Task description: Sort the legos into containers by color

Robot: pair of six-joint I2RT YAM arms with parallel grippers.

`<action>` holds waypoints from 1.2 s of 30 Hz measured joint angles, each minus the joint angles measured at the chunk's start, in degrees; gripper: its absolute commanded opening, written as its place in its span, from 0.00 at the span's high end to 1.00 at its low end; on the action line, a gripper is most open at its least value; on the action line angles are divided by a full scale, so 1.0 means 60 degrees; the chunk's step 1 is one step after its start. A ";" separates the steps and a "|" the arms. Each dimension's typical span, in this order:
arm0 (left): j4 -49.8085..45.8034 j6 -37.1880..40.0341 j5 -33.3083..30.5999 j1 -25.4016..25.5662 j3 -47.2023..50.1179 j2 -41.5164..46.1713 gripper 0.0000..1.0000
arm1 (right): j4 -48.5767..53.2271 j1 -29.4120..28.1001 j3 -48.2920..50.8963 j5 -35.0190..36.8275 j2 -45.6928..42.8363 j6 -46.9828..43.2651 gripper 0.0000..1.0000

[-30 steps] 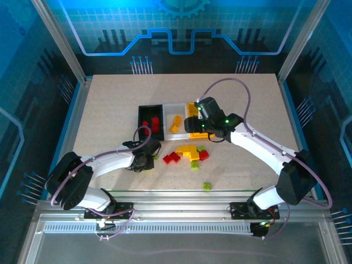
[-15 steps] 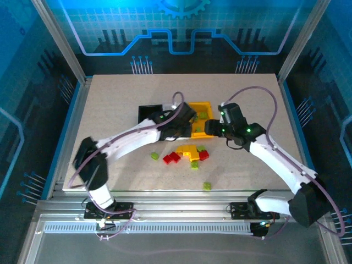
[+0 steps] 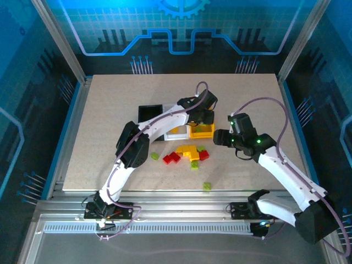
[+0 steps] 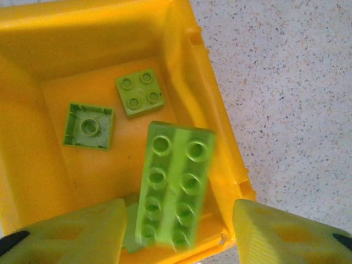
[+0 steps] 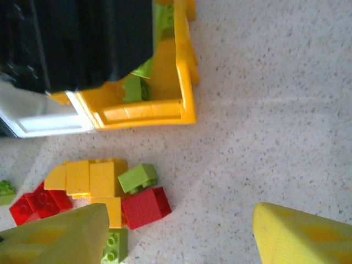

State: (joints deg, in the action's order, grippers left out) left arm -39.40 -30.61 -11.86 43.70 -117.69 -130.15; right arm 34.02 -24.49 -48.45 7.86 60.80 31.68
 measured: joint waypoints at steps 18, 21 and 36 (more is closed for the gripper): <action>0.1534 -0.0637 0.0109 -0.0011 0.6954 0.6572 0.01 | -0.0871 -0.2033 -0.0098 -0.0102 0.3442 -0.0594 0.37; 0.1537 -0.0856 -0.0066 0.0007 0.8389 0.7705 0.01 | -0.0863 -0.2033 -0.0244 0.0124 0.3993 -0.0586 0.40; 0.1115 -0.1421 -0.0594 0.0004 1.0094 0.8881 0.01 | -0.0550 -0.2025 -0.0619 0.1027 0.4768 -0.0270 0.44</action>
State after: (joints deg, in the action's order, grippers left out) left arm -32.71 -39.13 -15.42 43.72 -57.12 -76.86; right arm 30.72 -36.64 -52.16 14.02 89.41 30.06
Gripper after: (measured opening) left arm 0.989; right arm 0.548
